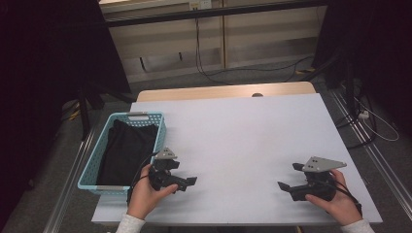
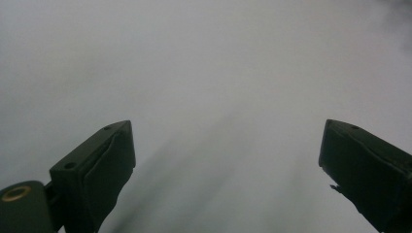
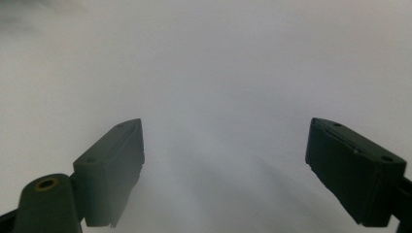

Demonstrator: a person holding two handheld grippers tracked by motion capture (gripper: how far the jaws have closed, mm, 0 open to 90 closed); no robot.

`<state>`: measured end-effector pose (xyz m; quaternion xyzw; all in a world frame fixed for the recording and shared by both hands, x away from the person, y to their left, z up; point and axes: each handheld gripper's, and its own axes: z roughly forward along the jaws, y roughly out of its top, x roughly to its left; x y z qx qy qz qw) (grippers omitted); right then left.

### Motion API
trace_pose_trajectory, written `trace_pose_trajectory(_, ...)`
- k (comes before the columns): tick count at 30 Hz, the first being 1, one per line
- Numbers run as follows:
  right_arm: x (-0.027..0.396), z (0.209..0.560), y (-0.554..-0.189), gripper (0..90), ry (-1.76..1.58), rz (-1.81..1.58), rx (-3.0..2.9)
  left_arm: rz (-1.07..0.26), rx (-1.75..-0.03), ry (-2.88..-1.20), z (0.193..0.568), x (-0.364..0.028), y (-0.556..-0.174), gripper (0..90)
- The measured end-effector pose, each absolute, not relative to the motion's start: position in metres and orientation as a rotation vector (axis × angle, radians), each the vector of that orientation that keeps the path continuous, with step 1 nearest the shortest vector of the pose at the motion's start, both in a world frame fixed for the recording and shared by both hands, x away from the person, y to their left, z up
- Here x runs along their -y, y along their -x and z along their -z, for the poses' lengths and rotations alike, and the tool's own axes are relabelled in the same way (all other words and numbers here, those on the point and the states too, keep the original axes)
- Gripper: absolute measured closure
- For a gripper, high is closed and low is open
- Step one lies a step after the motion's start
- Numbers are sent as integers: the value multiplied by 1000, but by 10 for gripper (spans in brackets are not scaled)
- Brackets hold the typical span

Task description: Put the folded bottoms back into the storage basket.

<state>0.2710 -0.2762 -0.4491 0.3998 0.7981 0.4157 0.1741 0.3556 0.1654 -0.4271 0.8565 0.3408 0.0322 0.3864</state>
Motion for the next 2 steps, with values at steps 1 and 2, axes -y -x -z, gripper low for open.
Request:
trace_pose_trajectory(1,276,449,-271,136,-1132,-1177,-2264,-78,-867,-2183,427,-165,-356,61)
trace_pose_trajectory(2,276,449,-271,136,-1130,-1175,-2267,-80,-863,-2186,427,-165,-356,61)
